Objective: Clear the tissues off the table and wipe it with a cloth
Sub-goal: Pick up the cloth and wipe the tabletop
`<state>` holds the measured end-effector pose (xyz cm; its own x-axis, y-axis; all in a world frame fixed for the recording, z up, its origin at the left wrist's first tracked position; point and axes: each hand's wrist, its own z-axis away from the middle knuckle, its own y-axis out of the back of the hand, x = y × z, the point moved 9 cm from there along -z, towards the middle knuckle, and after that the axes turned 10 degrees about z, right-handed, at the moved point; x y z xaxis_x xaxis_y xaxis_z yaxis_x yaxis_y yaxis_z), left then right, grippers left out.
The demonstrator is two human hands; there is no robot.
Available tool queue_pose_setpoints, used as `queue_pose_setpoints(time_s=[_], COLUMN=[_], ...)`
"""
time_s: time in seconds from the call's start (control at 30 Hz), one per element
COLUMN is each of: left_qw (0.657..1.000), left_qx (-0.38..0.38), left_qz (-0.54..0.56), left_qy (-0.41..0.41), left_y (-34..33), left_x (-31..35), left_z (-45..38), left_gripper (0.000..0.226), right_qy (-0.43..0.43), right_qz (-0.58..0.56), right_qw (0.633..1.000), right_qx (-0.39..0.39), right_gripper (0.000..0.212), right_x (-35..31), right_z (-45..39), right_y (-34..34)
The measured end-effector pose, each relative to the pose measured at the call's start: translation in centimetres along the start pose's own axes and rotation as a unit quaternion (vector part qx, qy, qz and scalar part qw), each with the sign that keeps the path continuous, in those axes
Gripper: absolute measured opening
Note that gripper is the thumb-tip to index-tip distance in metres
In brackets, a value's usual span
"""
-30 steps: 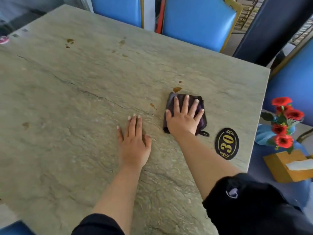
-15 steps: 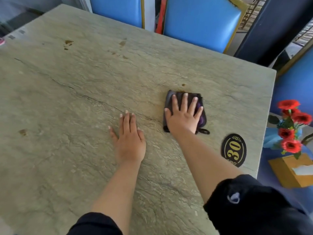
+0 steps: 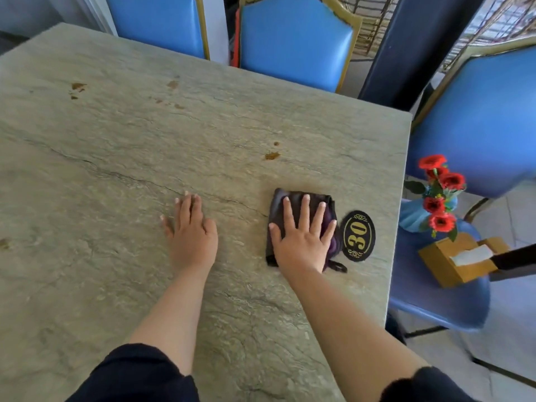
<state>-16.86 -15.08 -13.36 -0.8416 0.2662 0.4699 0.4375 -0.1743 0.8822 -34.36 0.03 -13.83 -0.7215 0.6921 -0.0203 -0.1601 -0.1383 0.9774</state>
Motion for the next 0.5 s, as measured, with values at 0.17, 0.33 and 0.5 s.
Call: queue_pose_setpoints(time_s=[0.17, 0.33, 0.5], left_qw=[0.994, 0.975, 0.964], left_qx=[0.017, -0.012, -0.093], left_qz=[0.102, 0.064, -0.047], left_qy=[0.039, -0.211, -0.244], left_y=[0.1, -4.1, -8.6], left_x=[2.7, 14.7, 16.9], left_z=[0.5, 7.8, 10.0], left_gripper=[0.053, 0.042, 0.059], right_qy=[0.200, 0.067, 0.058], right_qz=[-0.087, -0.162, -0.081], right_qw=[0.976, 0.983, 0.992], right_qx=[-0.015, 0.053, 0.072], right_gripper=[0.065, 0.050, 0.052], right_x=[-1.6, 6.4, 9.5], right_z=[2.0, -2.0, -3.0], right_y=[1.4, 3.1, 2.1])
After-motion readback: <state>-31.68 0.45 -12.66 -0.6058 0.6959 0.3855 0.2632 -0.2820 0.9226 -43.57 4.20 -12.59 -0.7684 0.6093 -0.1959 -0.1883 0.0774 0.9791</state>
